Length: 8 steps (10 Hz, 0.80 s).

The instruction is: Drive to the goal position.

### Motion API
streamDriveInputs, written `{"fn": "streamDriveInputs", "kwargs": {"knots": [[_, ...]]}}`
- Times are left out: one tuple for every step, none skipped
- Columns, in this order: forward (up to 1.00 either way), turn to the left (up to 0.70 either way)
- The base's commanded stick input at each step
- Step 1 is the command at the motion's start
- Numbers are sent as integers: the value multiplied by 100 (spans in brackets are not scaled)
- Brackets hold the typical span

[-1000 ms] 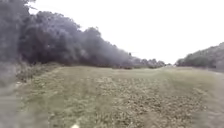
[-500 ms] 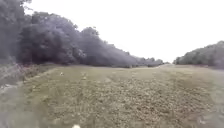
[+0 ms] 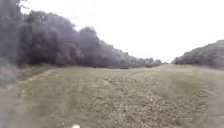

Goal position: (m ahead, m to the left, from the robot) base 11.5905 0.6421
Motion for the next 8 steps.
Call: {"fn": "streamDriveInputs", "kwargs": {"knots": [[60,-15],[60,-15],[60,-15],[60,-15],[60,-15],[60,-15],[60,-15],[60,-15]]}}
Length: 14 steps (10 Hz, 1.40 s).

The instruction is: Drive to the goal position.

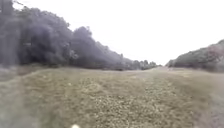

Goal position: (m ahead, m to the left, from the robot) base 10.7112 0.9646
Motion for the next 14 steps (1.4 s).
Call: {"fn": "streamDriveInputs", "kwargs": {"knots": [[60,-15],[60,-15],[60,-15],[60,-15],[60,-15],[60,-15],[60,-15],[60,-10],[60,-6],[60,-2],[60,0],[60,0],[60,0],[60,0]]}}
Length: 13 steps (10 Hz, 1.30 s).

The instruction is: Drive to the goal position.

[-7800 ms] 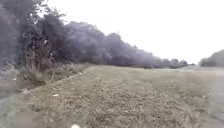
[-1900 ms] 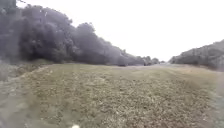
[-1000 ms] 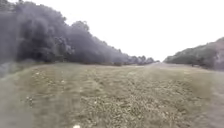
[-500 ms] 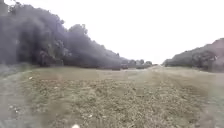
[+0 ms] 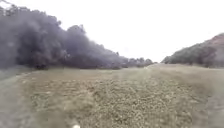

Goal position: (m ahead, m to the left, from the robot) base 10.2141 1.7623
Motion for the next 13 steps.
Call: {"fn": "streamDriveInputs", "kwargs": {"knots": [[60,0],[60,0],[60,0],[60,0],[60,0],[60,0],[60,0],[60,-4],[60,-8],[60,-11],[60,-12],[60,-12],[60,-12]]}}
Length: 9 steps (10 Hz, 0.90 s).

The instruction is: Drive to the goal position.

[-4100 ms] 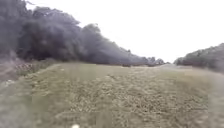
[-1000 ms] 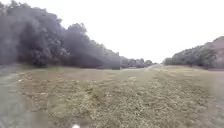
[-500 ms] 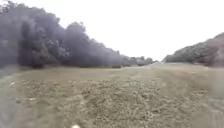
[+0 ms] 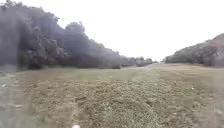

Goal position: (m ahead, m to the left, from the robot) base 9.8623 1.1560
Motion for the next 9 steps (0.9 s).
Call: {"fn": "streamDriveInputs", "kwargs": {"knots": [[60,0],[60,0],[60,-1],[60,-6],[60,-11],[60,-11],[60,-7],[60,-1],[60,0]]}}
